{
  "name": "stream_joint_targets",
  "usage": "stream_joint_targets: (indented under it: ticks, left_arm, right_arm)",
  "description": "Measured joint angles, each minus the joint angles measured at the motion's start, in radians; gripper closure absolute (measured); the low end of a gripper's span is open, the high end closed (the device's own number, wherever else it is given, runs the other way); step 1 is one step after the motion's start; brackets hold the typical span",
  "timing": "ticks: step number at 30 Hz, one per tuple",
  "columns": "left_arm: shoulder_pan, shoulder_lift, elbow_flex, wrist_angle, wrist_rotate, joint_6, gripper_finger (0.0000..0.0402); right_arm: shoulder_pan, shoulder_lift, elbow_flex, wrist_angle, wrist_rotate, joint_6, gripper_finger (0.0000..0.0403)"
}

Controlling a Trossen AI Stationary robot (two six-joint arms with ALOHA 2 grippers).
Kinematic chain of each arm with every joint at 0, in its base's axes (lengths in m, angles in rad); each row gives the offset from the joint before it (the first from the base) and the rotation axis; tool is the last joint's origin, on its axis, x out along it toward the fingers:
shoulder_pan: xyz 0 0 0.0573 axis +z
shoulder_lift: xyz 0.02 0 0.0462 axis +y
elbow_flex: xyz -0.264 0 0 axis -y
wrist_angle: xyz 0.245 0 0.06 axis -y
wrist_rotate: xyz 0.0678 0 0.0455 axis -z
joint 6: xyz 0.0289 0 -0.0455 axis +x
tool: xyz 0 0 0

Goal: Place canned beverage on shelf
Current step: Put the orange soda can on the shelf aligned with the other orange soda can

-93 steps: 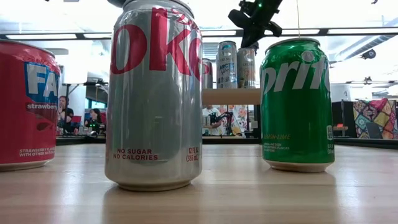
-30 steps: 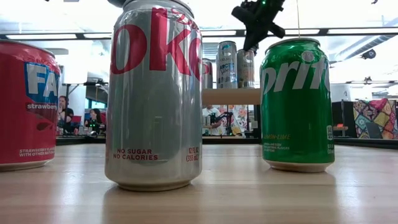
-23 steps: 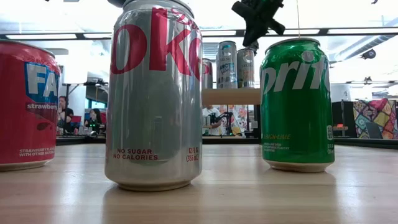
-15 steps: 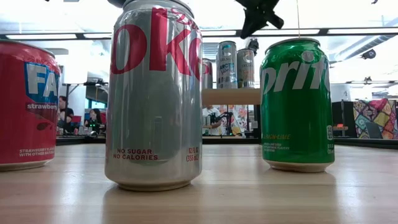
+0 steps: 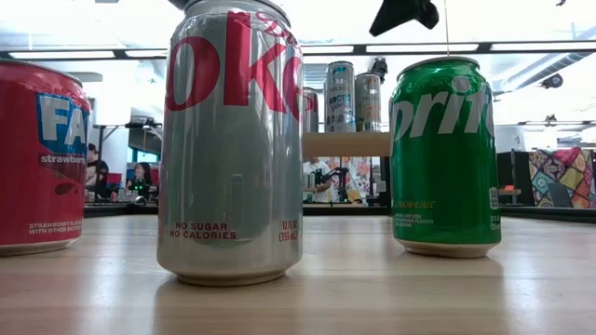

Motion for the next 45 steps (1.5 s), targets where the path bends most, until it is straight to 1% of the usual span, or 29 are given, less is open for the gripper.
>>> stream_joint_targets:
  ticks: [6,11,13,19,22,25,29,31,34,35,36,38,40,42,45]
  left_arm:
    - [-0.073,0.091,0.000,0.066,-0.007,-0.057,0.0402]
    - [-0.130,0.137,0.014,0.049,-0.117,-0.157,0.0402]
    - [-0.143,0.157,0.016,0.052,-0.133,-0.202,0.0402]
    - [-0.163,0.220,0.043,0.025,-0.133,-0.366,0.0402]
    - [-0.168,0.261,0.073,-0.033,-0.132,-0.452,0.0402]
    - [-0.185,0.291,0.143,-0.224,-0.133,-0.544,0.0402]
    - [-0.229,0.354,0.285,-0.609,-0.133,-0.626,0.0402]
    - [-0.258,0.393,0.380,-0.835,-0.126,-0.629,0.0402]
    - [-0.310,0.466,0.538,-1.222,-0.087,-0.577,0.0402]
    - [-0.328,0.492,0.582,-1.345,-0.098,-0.561,0.0402]
    - [-0.345,0.518,0.624,-1.434,-0.117,-0.542,0.0402]
    - [-0.371,0.558,0.702,-1.547,-0.144,-0.489,0.0402]
    - [-0.394,0.586,0.761,-1.619,-0.150,-0.439,0.0402]
    - [-0.417,0.608,0.801,-1.636,-0.148,-0.412,0.0402]
    - [-0.442,0.624,0.838,-1.654,-0.150,-0.437,0.0402]
  right_arm:
    - [0.084,-0.106,-0.217,0.155,0.000,-0.012,0.0394]
    - [0.131,-0.165,-0.363,0.272,0.000,-0.035,0.0394]
    - [0.140,-0.184,-0.405,0.315,-0.001,-0.058,0.0394]
    - [0.164,-0.224,-0.511,0.416,-0.010,-0.114,0.0393]
    - [0.167,-0.231,-0.528,0.432,-0.019,-0.131,0.0393]
    - [0.167,-0.230,-0.532,0.431,-0.034,-0.132,0.0393]
    - [0.168,-0.229,-0.532,0.434,-0.035,-0.136,0.0393]
    - [0.169,-0.229,-0.533,0.434,-0.035,-0.140,0.0393]
    - [0.169,-0.229,-0.533,0.439,-0.036,-0.144,0.0393]
    - [0.169,-0.229,-0.533,0.438,-0.036,-0.146,0.0393]
    - [0.169,-0.229,-0.533,0.438,-0.036,-0.146,0.0393]
    - [0.169,-0.229,-0.533,0.438,-0.037,-0.146,0.0393]
    - [0.169,-0.229,-0.533,0.438,-0.037,-0.147,0.0393]
    - [0.169,-0.229,-0.533,0.438,-0.037,-0.146,0.0393]
    - [0.169,-0.229,-0.533,0.439,-0.037,-0.146,0.0394]
